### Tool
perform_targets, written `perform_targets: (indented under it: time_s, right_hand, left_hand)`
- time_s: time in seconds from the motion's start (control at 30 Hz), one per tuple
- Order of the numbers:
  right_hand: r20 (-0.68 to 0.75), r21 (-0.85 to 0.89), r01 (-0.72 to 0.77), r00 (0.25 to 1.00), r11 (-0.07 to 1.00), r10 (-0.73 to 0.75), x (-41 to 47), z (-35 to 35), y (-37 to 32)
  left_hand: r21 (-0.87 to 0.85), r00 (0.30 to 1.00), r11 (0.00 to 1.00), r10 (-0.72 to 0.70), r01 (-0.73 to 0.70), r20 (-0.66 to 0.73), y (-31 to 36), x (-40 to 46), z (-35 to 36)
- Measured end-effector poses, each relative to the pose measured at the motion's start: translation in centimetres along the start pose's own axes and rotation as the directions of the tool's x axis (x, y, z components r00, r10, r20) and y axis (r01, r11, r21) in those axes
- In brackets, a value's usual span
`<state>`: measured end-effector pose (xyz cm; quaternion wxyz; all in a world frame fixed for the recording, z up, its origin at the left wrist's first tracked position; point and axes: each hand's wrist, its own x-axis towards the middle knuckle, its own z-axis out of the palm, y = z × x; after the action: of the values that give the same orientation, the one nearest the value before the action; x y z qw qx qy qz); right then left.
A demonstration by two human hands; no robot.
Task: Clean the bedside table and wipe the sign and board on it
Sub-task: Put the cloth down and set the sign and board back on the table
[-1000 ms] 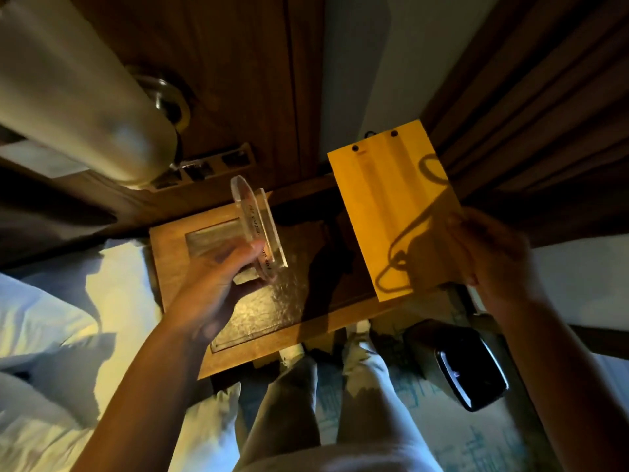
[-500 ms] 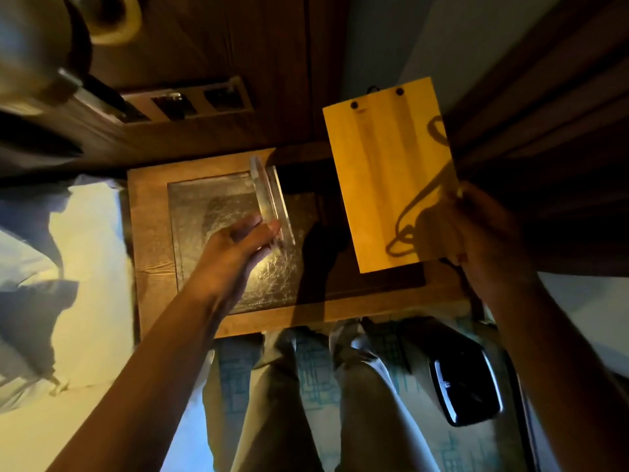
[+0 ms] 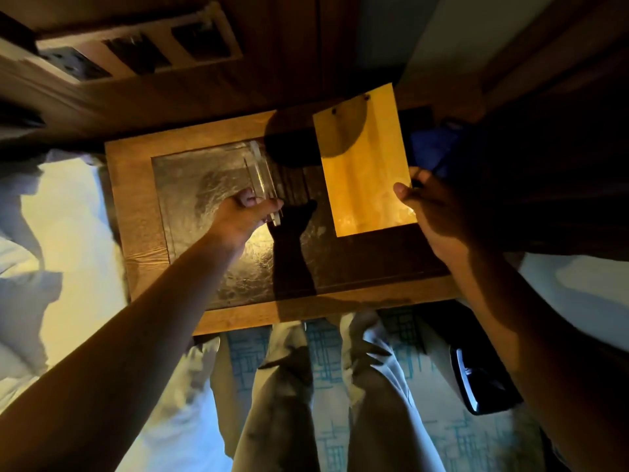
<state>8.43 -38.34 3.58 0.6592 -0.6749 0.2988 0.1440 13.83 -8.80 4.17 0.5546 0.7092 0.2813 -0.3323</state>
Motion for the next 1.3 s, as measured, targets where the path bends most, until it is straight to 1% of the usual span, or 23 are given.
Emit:
perform_targets:
  time_s: [0.17, 0.37, 0.47, 0.53, 0.6, 0.63, 0.7, 0.77, 0.8, 0.9, 0.97, 1.03, 1.1, 1.17, 1.23, 1.3]
  right_hand:
    - [-0.028, -0.102, -0.032, 0.999, 0.994, 0.029, 0.9, 0.8, 1.2]
    - [-0.031, -0.079, -0.107, 0.994, 0.991, 0.105, 2.5, 2.2, 2.3]
    - [-0.033, -0.05, -0.168, 0.985, 0.985, 0.167, 3.3, 3.4, 3.2]
    - [-0.054, -0.058, -0.178, 0.983, 0.982, 0.175, 3.5, 4.1, 4.0]
    - [-0.08, -0.124, -0.156, 0.986, 0.98, 0.146, 3.5, 4.5, 4.8]
    - [-0.092, -0.183, -0.138, 0.988, 0.973, 0.123, 3.6, 4.7, 5.2]
    - [-0.124, -0.373, -0.101, 0.991, 0.922, 0.059, 3.9, 4.5, 6.1]
    - [-0.153, -0.539, -0.101, 0.988, 0.836, 0.021, 4.4, 4.2, 6.7]
    - [-0.148, -0.58, -0.099, 0.989, 0.808, 0.015, 4.6, 4.0, 6.9]
    - [-0.124, -0.627, -0.092, 0.992, 0.774, 0.018, 5.6, 3.5, 7.1]
    - [-0.121, -0.658, -0.088, 0.993, 0.748, 0.01, 6.1, 3.2, 7.3]
    - [-0.127, -0.671, -0.09, 0.992, 0.736, 0.006, 6.2, 3.1, 7.8]
    - [-0.129, -0.677, -0.089, 0.992, 0.731, 0.001, 6.3, 3.1, 8.1]
    - [-0.126, -0.685, -0.061, 0.991, 0.726, -0.036, 6.3, 3.2, 8.3]
    - [-0.102, -0.726, -0.001, 0.989, 0.688, -0.106, 6.2, 3.1, 8.5]
    - [-0.081, -0.771, 0.045, 0.982, 0.635, -0.168, 5.9, 3.0, 8.5]
  left_hand:
    - [0.087, 0.999, 0.996, -0.037, 0.037, -0.001, -0.3, 1.5, 0.4]
    - [0.136, 0.998, 0.989, -0.054, 0.052, 0.014, 0.1, 2.5, 0.6]
    - [0.16, 0.999, 0.987, 0.007, -0.014, 0.047, -0.2, 3.1, 0.3]
    - [0.184, 0.999, 0.982, 0.037, -0.04, 0.018, -0.6, 3.3, 0.2]
    - [0.231, 0.999, 0.972, 0.038, -0.039, 0.005, -1.0, 3.4, 0.0]
    - [0.252, 1.0, 0.967, 0.025, -0.025, 0.007, -1.4, 3.7, -0.3]
    - [0.342, 0.999, 0.939, 0.032, -0.032, 0.004, -2.0, 3.9, -0.9]
    - [0.512, 0.995, 0.854, 0.094, -0.089, 0.017, -2.2, 3.9, -1.4]
    - [0.577, 0.992, 0.809, 0.124, -0.111, 0.017, -2.4, 3.9, -1.5]
    - [0.66, 0.985, 0.738, 0.173, -0.141, 0.017, -2.4, 4.1, -1.9]
    - [0.715, 0.982, 0.685, 0.189, -0.143, 0.015, -2.3, 4.1, -2.1]
    - [0.756, 0.973, 0.634, 0.232, -0.163, 0.015, -2.5, 3.8, -2.3]
    - [0.748, 0.966, 0.638, 0.258, -0.183, 0.017, -3.0, 3.5, -2.4]
    - [0.739, 0.962, 0.643, 0.273, -0.201, 0.024, -3.3, 3.4, -2.6]
    - [0.744, 0.961, 0.636, 0.275, -0.204, 0.029, -3.8, 3.5, -2.7]
    - [0.774, 0.959, 0.599, 0.281, -0.205, 0.037, -4.2, 3.8, -2.9]
